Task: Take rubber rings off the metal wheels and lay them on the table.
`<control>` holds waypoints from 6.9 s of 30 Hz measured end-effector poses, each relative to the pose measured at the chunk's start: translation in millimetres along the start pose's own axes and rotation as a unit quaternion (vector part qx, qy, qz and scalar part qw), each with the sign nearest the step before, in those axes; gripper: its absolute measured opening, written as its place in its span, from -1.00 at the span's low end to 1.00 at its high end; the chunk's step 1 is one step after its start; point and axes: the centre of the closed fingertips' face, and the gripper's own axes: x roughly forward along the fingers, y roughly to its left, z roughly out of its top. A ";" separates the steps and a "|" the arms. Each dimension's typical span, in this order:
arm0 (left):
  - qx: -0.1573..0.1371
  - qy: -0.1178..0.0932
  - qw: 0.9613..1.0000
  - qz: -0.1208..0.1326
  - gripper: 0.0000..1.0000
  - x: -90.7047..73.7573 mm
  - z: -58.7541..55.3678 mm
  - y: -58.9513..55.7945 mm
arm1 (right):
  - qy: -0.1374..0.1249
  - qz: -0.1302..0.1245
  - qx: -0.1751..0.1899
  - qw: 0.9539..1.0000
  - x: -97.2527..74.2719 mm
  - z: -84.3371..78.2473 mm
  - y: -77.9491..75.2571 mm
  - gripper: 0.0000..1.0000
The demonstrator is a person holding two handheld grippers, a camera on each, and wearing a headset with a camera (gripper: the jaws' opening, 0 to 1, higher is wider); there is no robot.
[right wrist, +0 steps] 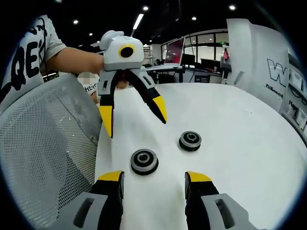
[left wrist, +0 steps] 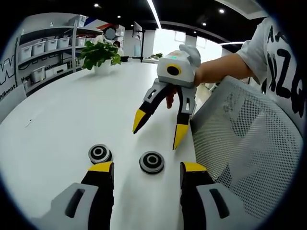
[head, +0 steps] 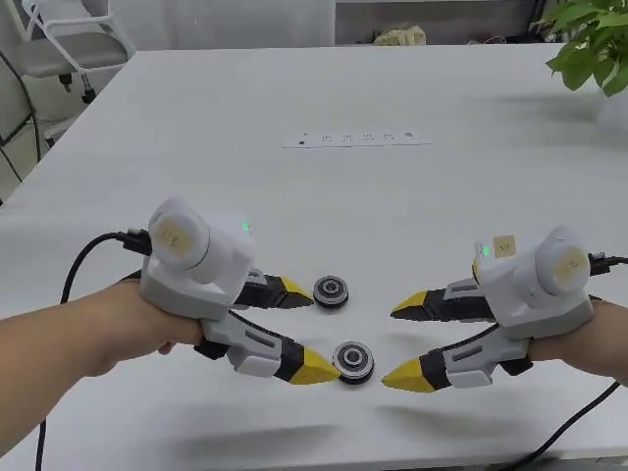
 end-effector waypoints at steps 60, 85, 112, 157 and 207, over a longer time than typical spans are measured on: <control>0.039 0.014 0.999 -0.004 -0.85 37.5 -9.7 -9.2 | -0.001 0.031 0.020 0.999 15.0 -5.8 8.2 -0.51; 0.060 0.013 0.998 0.004 -0.85 39.0 -9.7 -11.2 | -0.008 0.040 0.048 0.998 23.0 -8.6 11.4 -0.65; 0.056 0.007 0.998 0.010 -0.85 38.8 -9.8 -11.0 | -0.007 0.033 0.100 0.994 19.9 -10.4 10.4 -1.00; 0.053 0.017 0.998 0.016 -0.87 40.4 -10.1 -12.6 | -0.060 0.033 0.237 0.969 9.7 2.9 13.9 -1.00; 0.056 0.034 0.997 0.027 -0.85 40.8 -9.9 -12.7 | -0.058 0.045 0.217 0.973 14.8 7.0 13.3 -1.00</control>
